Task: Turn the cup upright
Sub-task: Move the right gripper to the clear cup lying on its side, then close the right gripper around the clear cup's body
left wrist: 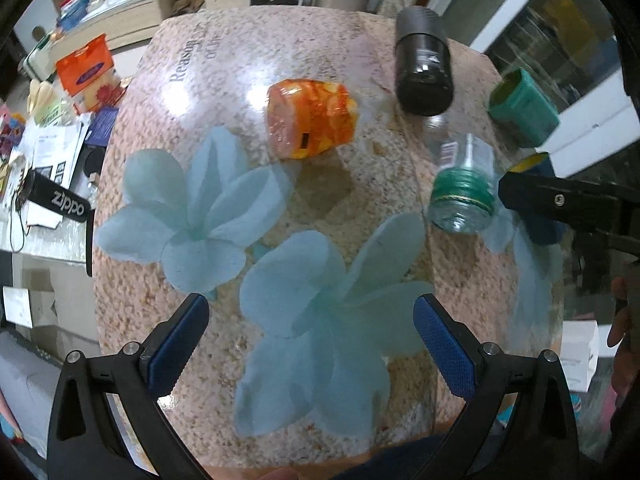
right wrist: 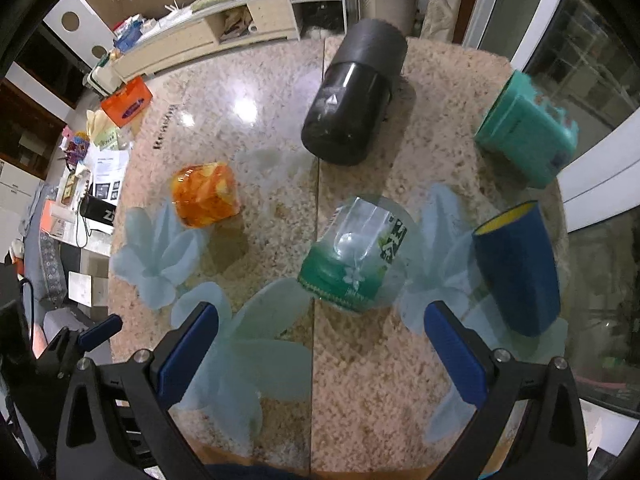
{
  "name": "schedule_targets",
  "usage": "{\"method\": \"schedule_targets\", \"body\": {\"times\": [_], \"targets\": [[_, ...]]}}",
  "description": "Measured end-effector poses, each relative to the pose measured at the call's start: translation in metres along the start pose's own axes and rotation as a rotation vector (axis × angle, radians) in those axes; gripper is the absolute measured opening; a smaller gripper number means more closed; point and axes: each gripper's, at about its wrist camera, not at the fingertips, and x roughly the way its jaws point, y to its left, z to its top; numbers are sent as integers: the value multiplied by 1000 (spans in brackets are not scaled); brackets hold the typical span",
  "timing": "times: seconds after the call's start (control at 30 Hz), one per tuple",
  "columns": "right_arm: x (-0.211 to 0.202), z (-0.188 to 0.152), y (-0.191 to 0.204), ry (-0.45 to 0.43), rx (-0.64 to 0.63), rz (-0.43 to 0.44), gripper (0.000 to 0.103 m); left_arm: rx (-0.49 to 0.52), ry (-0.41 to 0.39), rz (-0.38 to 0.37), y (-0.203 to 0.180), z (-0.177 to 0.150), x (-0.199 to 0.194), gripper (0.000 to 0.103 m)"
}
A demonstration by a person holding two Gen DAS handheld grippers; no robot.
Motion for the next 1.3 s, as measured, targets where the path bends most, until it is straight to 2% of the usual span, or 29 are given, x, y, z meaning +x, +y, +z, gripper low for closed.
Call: {"method": "schedule_targets", "body": {"times": [0.23,0.47,0.57,0.63,0.67,0.7,0.8,0.9,1.0,1.3], "targets": [[30,19,-3,64,-19,-6,103,-65,15,33,8,7,18,103],[54,27,-14,122,-3,-6,103,-66,15,24,6,13,34,103],[68,28,-23,174,39,14,103,-63,9,10,4,17,39,103],[73,27,-26,194,48,9,97,-62,6,6,1,18,41,103],[73,26,-29,193,49,6,87,-63,6,1,0,19,43,103],[74,26,-30,190,51,2,82,-66,7,-3,0,21,44,103],[77,26,-38,182,64,-3,70,-64,1,-11,-3,23,45,103],[79,25,-42,196,70,18,67,-52,-4,-13,-6,24,44,103],[76,20,-52,206,93,71,66,-41,-7,-20,-9,24,43,103],[18,-20,-81,127,153,137,66,51,-14,-37,-7,7,25,103]]}}
